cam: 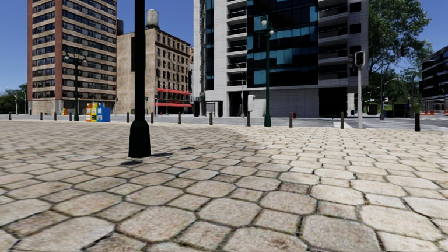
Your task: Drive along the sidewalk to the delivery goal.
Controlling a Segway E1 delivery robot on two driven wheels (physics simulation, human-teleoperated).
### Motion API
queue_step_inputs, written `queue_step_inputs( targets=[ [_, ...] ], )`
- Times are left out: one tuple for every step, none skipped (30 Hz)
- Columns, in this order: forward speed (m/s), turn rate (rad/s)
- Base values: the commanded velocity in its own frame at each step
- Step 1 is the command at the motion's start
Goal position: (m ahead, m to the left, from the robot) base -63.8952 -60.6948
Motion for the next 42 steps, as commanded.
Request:
queue_step_inputs(
  targets=[
    [0.00,-1.20],
    [0.00,-1.20],
    [0.00,-1.20],
    [0.00,-1.20],
    [0.00,-1.20],
    [0.00,-1.20],
    [0.00,-1.20],
    [0.00,-1.20],
    [0.00,-1.20],
    [0.00,-1.20],
    [0.00,-1.20],
    [0.00,-1.20],
    [0.00,-1.20],
    [0.00,-1.20],
    [0.00,-1.20],
    [0.00,-1.20],
    [0.00,-1.20],
    [0.00,-1.20],
    [0.00,-1.20],
    [0.00,-1.20],
    [0.00,-1.20],
    [0.00,-1.20],
    [0.00,-1.20],
    [0.00,-1.17],
    [0.00,-1.17],
    [0.00,-1.16],
    [0.00,-1.15],
    [0.00,-1.15],
    [0.00,-1.15],
    [0.00,-1.15],
    [0.00,-1.14],
    [0.00,-1.14],
    [0.00,-1.14],
    [0.00,-1.15],
    [0.00,-1.15],
    [0.00,-1.15],
    [0.00,-1.15],
    [0.00,-1.14],
    [0.00,-1.14],
    [0.00,-1.11],
    [0.00,-0.64],
    [0.00,0.00]
  ],
)
